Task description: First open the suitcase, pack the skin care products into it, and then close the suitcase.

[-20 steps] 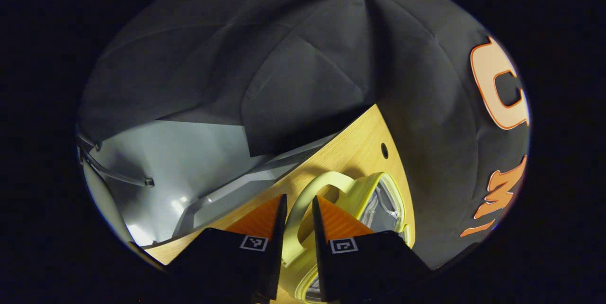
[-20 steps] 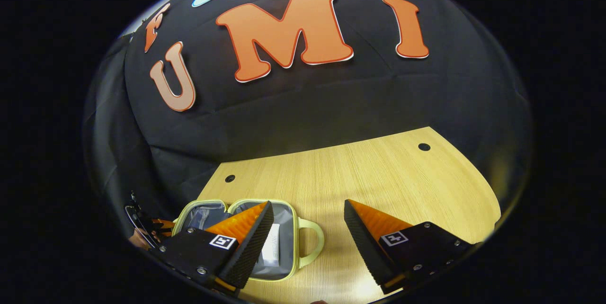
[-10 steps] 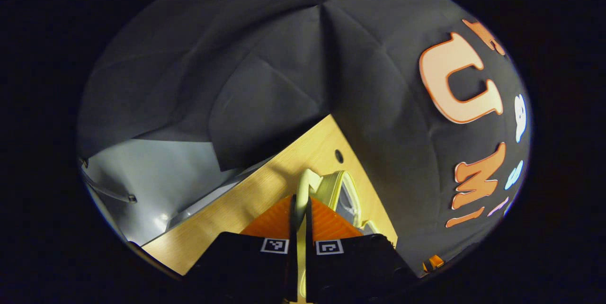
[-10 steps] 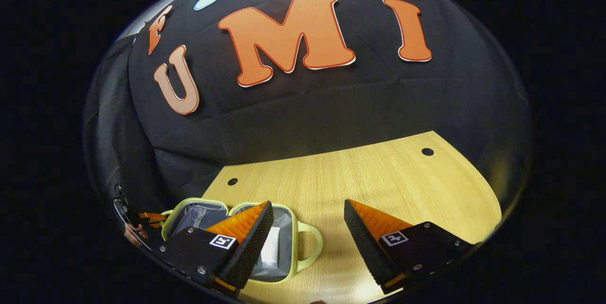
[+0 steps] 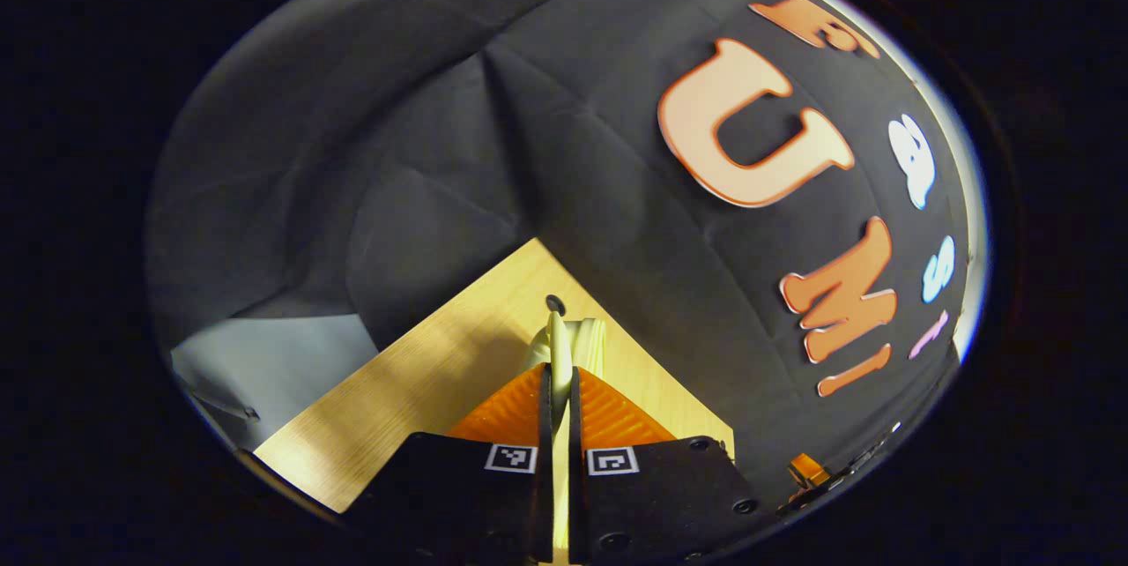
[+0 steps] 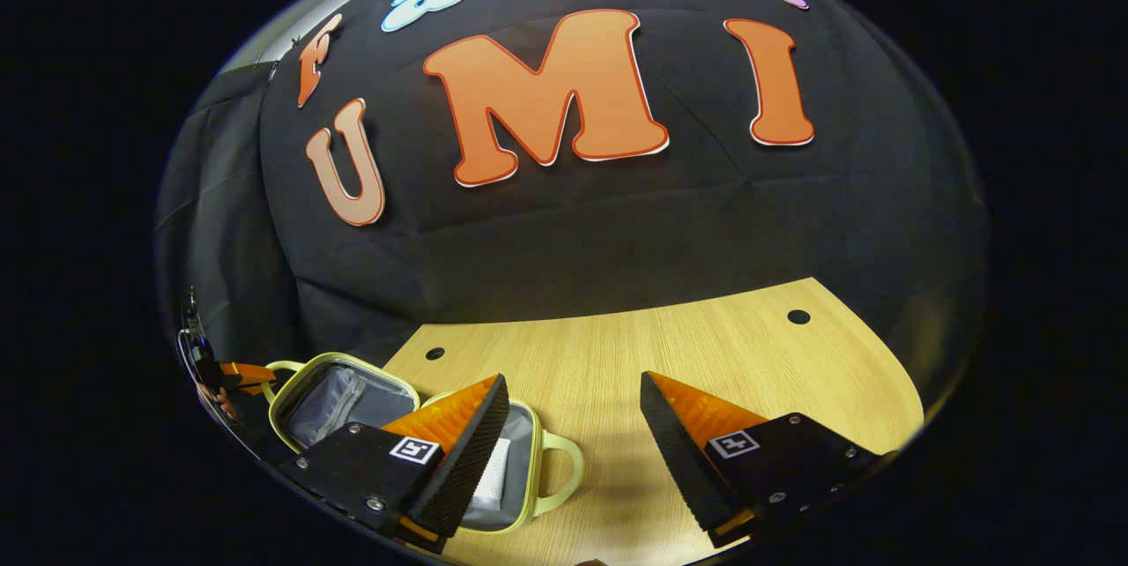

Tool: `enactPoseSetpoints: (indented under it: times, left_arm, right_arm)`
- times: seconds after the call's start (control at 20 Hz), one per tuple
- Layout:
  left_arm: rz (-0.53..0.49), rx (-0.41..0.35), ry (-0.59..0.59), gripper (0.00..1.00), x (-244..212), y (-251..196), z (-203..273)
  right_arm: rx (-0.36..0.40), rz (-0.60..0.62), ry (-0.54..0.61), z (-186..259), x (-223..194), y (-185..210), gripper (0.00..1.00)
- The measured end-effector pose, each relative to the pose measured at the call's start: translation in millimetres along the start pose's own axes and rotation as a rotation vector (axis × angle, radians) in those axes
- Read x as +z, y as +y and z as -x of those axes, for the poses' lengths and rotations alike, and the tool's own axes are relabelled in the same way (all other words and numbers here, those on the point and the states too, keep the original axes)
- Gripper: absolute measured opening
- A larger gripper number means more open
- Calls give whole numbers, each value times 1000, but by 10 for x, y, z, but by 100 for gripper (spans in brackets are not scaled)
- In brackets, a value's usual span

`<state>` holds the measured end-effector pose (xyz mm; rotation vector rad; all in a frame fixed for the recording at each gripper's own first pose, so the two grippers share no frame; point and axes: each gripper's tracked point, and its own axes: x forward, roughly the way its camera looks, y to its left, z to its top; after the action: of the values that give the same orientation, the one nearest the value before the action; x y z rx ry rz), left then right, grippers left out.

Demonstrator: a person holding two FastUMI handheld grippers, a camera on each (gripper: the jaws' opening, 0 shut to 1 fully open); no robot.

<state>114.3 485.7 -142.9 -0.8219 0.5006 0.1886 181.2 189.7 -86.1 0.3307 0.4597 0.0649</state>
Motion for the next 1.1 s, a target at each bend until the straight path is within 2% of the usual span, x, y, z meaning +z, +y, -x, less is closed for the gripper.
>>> enactPoseSetpoints:
  times: [0.15, 0.3, 0.6, 1.1]
  left_arm:
    - [-51, -57, -17, 7, 29, -479, 132]
    - [-75, -82, -21, 7, -66, -805, 147]
    - [-49, -154, -32, 7, -238, -1287, 260]
    - [-108, -295, 41, 5, -953, -2341, 170]
  right_arm:
    - [14, 0, -3, 24, 16, -90, 95]
    - [42, -15, -10, 30, 58, -110, 95]
    - [93, -41, -20, 46, 151, -209, 95]
    - [134, -37, -37, 56, 205, -376, 95]
